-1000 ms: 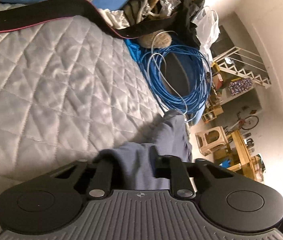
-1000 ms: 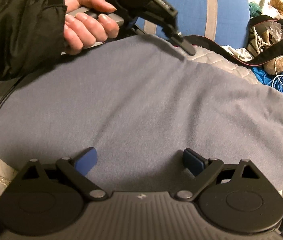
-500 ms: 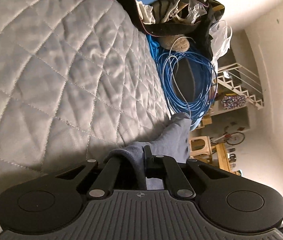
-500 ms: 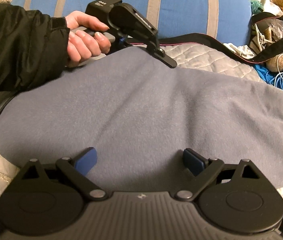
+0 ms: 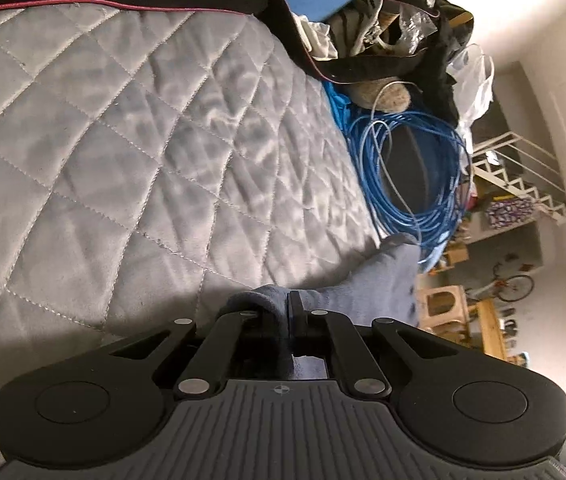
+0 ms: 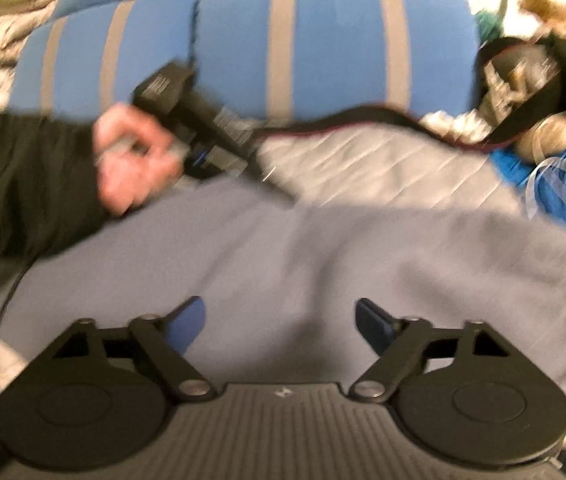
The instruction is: Fold clothes
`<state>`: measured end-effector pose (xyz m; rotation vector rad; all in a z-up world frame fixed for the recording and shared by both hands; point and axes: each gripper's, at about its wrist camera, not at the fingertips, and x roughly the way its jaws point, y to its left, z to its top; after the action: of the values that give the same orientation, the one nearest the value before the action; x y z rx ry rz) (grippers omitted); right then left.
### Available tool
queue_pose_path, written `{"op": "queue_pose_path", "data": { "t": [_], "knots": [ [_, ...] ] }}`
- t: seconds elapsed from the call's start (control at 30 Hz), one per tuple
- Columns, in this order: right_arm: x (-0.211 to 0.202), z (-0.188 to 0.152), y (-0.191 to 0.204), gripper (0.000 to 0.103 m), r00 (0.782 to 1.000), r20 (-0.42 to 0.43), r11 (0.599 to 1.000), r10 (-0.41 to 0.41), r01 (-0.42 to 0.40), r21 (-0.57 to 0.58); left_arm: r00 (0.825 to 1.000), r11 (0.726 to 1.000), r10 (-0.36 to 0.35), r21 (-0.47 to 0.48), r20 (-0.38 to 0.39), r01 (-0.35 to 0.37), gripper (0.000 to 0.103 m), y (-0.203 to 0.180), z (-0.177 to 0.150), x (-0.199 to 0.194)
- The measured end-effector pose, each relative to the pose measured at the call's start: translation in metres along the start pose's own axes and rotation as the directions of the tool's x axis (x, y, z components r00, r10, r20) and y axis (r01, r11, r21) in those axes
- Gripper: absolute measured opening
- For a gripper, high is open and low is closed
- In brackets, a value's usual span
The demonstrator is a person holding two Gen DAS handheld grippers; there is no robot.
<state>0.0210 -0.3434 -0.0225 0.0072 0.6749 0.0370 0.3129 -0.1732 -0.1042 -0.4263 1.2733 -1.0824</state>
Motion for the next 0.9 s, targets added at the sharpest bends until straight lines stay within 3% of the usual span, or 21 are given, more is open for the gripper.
{"op": "queue_pose_path", "data": {
  "t": [0.03, 0.1, 0.2, 0.3, 0.37, 0.4, 0.5, 0.77, 0.9],
  "knots": [
    [0.002, 0.006, -0.014, 0.064, 1.000, 0.010, 1.000, -0.022, 0.022, 0.000, 1.000, 1.000, 0.004, 0.001, 0.006, -0.004, 0.004, 0.000, -0.001, 0.000],
    [0.014, 0.019, -0.047, 0.050, 0.998, -0.001, 0.997, -0.063, 0.063, 0.039, 1.000, 1.000, 0.008, 0.003, 0.018, -0.008, 0.004, 0.001, -0.003, -0.002],
    [0.033, 0.035, -0.100, 0.049, 0.990, -0.023, 0.983, -0.142, 0.143, 0.117, 0.999, 1.000, 0.013, 0.007, 0.031, -0.013, 0.004, 0.000, -0.005, -0.004],
    [0.048, 0.042, -0.152, 0.029, 0.972, -0.047, 0.953, -0.230, 0.235, 0.193, 0.999, 0.999, 0.027, 0.023, 0.038, -0.028, 0.004, -0.002, -0.006, -0.005],
    [0.060, 0.039, -0.182, 0.031, 0.966, -0.096, 0.938, -0.238, 0.255, 0.233, 0.999, 0.999, 0.031, 0.030, 0.043, -0.032, 0.004, -0.002, -0.007, -0.006],
    [0.067, 0.035, -0.194, 0.016, 0.965, -0.131, 0.933, -0.226, 0.254, 0.256, 0.998, 0.999, 0.031, 0.029, 0.047, -0.032, 0.004, -0.001, -0.007, -0.006],
    [0.080, 0.021, -0.223, 0.015, 0.964, -0.190, 0.918, -0.185, 0.239, 0.317, 0.998, 0.999, 0.026, 0.020, 0.060, -0.027, 0.004, 0.002, -0.009, -0.008],
    [0.077, 0.015, -0.236, 0.015, 0.954, -0.196, 0.890, -0.229, 0.286, 0.354, 0.997, 0.998, -0.033, -0.051, 0.065, 0.036, 0.004, 0.021, -0.010, -0.008],
    [0.066, 0.013, -0.241, 0.016, 0.962, -0.168, 0.895, -0.217, 0.265, 0.359, 0.998, 0.999, -0.018, -0.049, 0.055, 0.020, 0.004, 0.018, -0.009, -0.007]
  ]
}}
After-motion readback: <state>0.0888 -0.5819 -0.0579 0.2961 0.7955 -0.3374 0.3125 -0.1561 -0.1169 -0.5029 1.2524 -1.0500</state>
